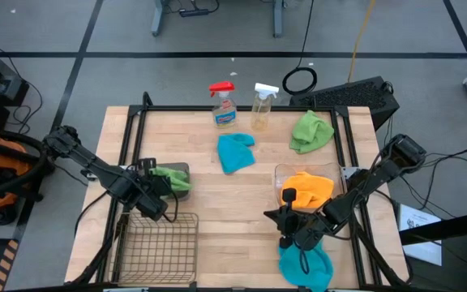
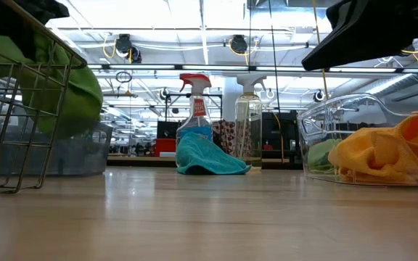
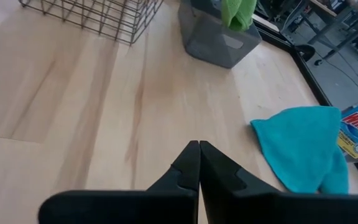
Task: Sort microfiber towel by color & place in baskets
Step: Put the bottom green microfiber towel into the black bin
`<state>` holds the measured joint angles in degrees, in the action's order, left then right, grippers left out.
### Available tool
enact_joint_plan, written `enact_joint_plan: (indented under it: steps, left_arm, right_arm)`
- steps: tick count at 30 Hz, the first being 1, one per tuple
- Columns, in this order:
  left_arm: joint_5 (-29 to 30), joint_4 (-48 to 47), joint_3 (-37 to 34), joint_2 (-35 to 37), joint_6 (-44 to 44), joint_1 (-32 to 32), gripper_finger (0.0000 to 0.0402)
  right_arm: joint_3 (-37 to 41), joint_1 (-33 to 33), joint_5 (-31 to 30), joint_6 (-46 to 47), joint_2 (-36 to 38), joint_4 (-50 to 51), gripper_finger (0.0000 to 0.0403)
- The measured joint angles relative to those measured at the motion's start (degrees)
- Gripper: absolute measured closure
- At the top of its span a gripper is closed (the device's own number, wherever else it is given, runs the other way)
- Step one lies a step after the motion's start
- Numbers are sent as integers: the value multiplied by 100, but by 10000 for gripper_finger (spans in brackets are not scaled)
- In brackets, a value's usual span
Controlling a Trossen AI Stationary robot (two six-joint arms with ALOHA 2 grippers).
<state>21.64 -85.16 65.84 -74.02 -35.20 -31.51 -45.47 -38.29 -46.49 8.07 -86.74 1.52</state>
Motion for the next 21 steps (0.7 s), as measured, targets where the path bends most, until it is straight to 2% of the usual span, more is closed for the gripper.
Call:
enact_joint_plan:
  steps: [3,13,21]
  left_arm:
    - [61,-26,0,1,4,0,344]
    - [556,-239,0,0,0,2,232]
    - [573,-240,-224,2,105,2,199]
  right_arm:
    - [0,84,1,-71,0,0,403]
    - [0,224,38,-111,0,0,403]
    - [0,224,38,-72,0,0,403]
